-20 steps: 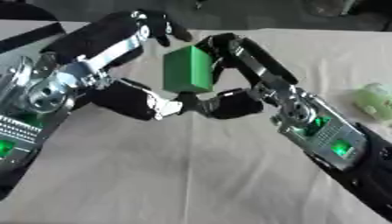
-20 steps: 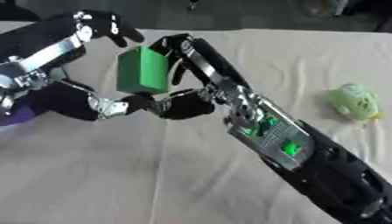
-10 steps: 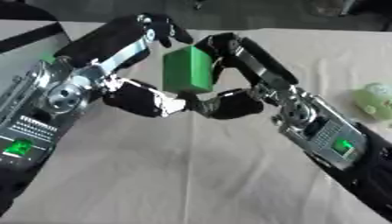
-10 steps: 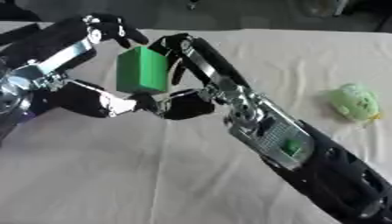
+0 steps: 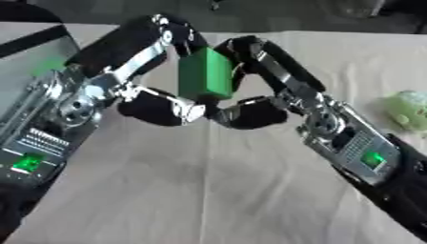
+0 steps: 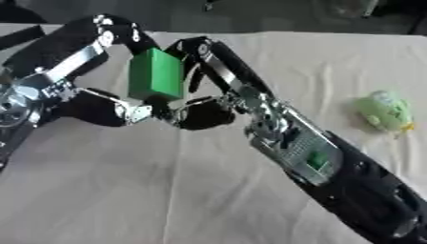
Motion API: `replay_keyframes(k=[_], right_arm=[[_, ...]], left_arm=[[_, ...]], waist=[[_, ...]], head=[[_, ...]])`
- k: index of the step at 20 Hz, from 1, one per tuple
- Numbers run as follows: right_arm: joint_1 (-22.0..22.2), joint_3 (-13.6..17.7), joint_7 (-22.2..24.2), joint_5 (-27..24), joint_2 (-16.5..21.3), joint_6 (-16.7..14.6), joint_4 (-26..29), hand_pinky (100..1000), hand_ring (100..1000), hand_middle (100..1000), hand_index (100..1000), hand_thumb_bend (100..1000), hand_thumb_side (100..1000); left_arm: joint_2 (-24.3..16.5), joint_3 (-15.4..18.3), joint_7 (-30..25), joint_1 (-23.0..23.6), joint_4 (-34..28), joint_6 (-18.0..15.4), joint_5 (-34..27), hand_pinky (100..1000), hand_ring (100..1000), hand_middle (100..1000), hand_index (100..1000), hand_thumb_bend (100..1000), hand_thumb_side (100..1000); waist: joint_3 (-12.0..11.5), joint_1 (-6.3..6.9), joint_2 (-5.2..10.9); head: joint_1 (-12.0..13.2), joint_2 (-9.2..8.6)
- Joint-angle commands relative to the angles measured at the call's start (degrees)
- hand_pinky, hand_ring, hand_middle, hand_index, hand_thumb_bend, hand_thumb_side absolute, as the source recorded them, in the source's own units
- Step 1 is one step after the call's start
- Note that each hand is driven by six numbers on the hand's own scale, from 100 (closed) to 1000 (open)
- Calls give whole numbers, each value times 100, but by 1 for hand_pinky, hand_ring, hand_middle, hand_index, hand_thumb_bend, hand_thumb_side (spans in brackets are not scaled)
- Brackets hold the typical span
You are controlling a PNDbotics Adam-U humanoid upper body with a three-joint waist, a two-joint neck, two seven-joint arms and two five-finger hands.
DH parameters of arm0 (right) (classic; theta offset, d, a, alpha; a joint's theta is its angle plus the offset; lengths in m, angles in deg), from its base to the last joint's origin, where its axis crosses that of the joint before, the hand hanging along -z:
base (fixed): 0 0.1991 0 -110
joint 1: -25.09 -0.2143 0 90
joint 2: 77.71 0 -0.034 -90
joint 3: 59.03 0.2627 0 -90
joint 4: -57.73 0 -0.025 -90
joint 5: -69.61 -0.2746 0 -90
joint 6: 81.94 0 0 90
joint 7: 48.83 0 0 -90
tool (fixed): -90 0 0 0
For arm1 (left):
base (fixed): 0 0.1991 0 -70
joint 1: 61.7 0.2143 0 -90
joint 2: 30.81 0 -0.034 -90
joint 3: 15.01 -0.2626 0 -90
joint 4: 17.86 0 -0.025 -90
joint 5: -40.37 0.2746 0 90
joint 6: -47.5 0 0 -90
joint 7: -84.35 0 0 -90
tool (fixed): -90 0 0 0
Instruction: Pick up the objects with one hand, pass them to the other hand, and then place them into the box on the other side of the table.
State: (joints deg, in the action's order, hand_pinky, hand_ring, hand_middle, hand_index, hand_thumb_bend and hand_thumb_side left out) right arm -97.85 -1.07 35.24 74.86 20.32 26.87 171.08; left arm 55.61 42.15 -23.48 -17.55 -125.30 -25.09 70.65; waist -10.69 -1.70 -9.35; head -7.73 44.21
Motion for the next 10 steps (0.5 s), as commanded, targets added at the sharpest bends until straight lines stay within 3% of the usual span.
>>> replay_keyframes(k=[1, 3, 9, 10], right_arm=[[-60, 1, 18, 16, 38, -18, 125, 444, 556, 552, 539, 397, 100], [-59, 1, 15, 27, 38, -17, 125, 444, 556, 552, 539, 396, 100], [-40, 2, -1, 86, 42, 2, 125, 465, 584, 581, 570, 440, 100], [-38, 2, 1, 107, 45, 11, 125, 484, 601, 603, 598, 491, 159]], left_arm=[[-42, 57, 102, -68, 50, 35, -59, 826, 568, 519, 621, 258, 210], [-38, 48, 103, -65, 70, 26, -74, 819, 538, 472, 542, 210, 131], [-30, 58, 180, -53, 85, 35, -107, 813, 513, 423, 452, 152, 116], [-35, 61, 189, -50, 80, 40, -106, 813, 512, 419, 445, 147, 111]], waist=[[3, 7, 85], [8, 9, 89], [22, 14, 95], [23, 16, 95]], head=[[-1, -10], [-2, -10], [-3, -10], [-4, -10]])
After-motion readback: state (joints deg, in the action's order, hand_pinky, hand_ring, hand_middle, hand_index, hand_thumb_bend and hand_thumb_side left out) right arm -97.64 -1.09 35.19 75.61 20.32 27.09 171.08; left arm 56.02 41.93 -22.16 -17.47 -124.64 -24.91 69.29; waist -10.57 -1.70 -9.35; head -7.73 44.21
